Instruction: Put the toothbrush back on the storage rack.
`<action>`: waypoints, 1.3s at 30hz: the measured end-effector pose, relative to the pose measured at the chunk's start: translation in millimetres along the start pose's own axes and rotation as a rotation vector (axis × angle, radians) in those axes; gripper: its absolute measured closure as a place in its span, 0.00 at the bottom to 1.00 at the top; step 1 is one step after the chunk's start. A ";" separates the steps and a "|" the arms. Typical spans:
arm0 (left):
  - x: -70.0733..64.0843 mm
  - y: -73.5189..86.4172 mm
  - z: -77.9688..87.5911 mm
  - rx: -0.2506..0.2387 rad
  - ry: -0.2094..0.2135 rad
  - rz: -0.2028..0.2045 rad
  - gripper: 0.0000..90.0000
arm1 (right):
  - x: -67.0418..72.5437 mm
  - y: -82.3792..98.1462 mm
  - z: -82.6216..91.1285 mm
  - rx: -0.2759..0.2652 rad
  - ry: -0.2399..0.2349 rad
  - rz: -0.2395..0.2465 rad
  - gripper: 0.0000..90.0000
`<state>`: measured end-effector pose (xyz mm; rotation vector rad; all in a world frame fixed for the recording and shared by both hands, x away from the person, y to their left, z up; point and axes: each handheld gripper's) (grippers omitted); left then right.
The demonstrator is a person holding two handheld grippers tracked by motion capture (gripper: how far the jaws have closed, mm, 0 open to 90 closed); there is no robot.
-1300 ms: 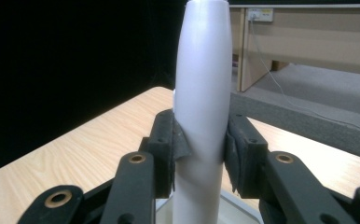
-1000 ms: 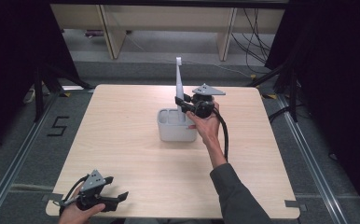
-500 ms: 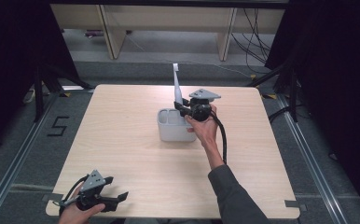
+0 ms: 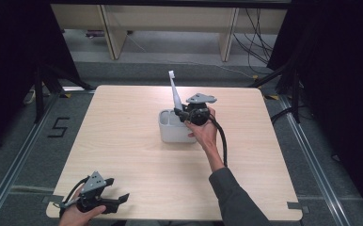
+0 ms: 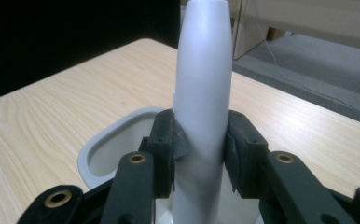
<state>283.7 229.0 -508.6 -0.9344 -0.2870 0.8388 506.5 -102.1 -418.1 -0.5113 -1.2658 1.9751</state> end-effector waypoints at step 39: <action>0.2 0.3 0.1 -0.001 0.006 -0.009 0.17 | 0.7 8.1 -8.1 0.158 0.009 0.007 0.74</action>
Point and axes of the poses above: each handheld gripper's, and its own axes: z roughly backward along the jaws, y roughly out of its underside, x roughly to its left, and after that the axes turned 2 degrees about -z, right-handed
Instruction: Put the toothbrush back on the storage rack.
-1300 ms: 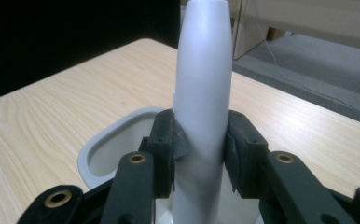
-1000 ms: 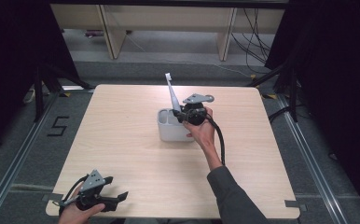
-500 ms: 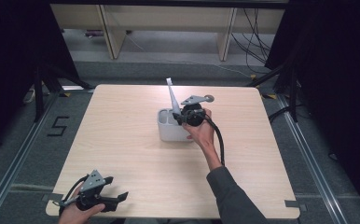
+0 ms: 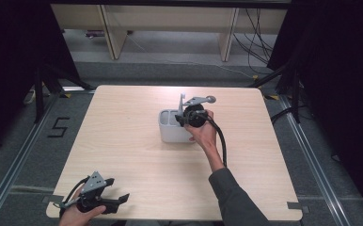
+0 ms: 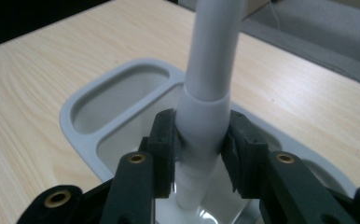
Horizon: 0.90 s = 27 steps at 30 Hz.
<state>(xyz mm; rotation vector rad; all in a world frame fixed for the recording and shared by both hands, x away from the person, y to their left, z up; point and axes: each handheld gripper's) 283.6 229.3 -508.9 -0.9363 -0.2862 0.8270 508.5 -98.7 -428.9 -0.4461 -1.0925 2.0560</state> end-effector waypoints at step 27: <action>0.3 0.1 0.0 0.015 -0.003 -0.004 0.17 | 0.6 -0.6 20.0 -0.086 -0.019 -0.045 0.45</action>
Point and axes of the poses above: each handheld gripper's, and its own axes: z roughly backward along the jaws, y roughly out of its underside, x roughly to its left, and after that the axes turned 2 degrees about -z, right-handed
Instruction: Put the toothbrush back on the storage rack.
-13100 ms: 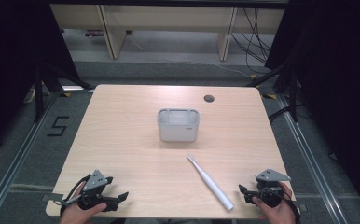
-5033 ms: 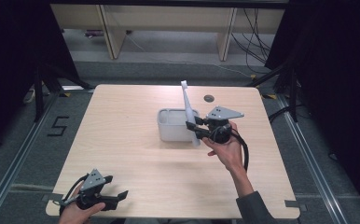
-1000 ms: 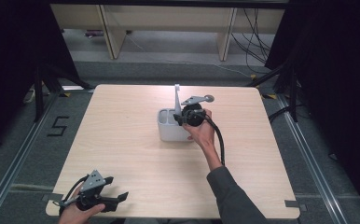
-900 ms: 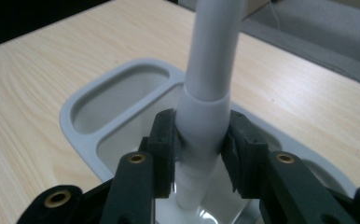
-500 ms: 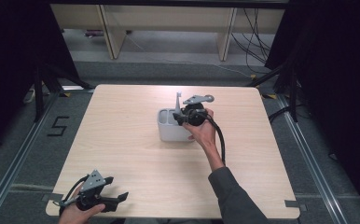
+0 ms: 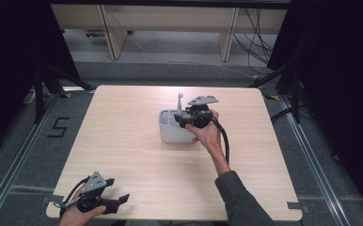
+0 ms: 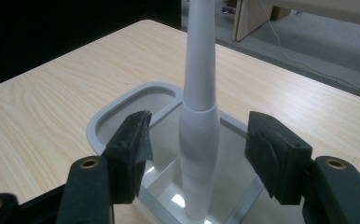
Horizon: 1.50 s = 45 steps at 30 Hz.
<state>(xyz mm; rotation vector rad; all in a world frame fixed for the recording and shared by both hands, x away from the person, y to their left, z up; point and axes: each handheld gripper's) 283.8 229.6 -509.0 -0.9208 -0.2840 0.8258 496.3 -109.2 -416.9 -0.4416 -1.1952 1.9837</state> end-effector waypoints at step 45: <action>-0.3 0.3 0.9 0.004 -0.006 0.004 0.17 | -2.8 -2.8 34.3 -0.058 -0.001 0.009 0.32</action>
Point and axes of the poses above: each handheld gripper's, and its own axes: z roughly backward along the jaws, y roughly out of its underside, x roughly to its left, and after that the axes turned 2 degrees about -z, right-handed
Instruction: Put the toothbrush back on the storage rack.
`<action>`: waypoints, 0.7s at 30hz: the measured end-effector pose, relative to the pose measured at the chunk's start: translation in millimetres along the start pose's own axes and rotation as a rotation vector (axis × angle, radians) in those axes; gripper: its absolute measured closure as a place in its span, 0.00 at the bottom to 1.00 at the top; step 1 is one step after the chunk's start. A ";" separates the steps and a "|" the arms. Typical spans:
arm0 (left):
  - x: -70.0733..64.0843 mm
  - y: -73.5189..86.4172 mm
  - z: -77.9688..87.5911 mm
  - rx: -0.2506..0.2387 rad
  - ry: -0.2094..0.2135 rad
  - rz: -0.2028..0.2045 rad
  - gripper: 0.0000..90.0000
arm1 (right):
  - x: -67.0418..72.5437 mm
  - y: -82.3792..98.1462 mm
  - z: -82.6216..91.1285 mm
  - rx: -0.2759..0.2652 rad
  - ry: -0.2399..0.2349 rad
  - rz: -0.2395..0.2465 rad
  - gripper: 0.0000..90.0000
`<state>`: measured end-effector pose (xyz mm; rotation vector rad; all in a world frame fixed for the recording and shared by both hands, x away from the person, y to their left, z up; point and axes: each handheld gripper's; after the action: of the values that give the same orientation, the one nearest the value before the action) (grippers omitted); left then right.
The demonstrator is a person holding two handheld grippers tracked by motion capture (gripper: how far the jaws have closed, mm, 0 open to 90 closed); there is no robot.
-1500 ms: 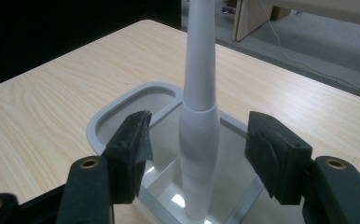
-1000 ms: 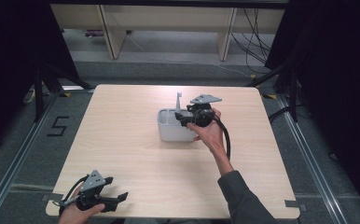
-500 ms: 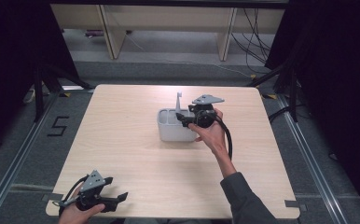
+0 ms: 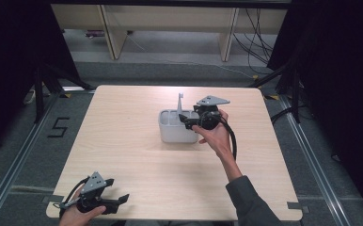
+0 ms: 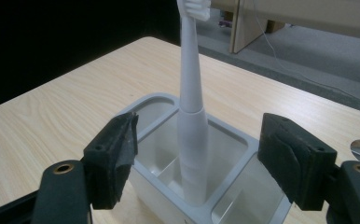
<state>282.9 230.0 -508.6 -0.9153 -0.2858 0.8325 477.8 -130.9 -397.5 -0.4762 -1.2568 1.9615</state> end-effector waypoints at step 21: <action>-0.1 0.2 -0.5 -0.011 -0.004 0.017 0.17 | 0.0 3.7 19.4 -0.022 -0.004 0.009 0.28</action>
<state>283.0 229.7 -509.1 -0.9278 -0.2866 0.8494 463.7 -143.7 -392.0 -0.4900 -1.2815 1.9585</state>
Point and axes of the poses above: each handheld gripper's, and its own axes: z roughly backward along the jaws, y roughly out of its underside, x roughly to its left, and after that the axes turned 2 degrees about -z, right-handed
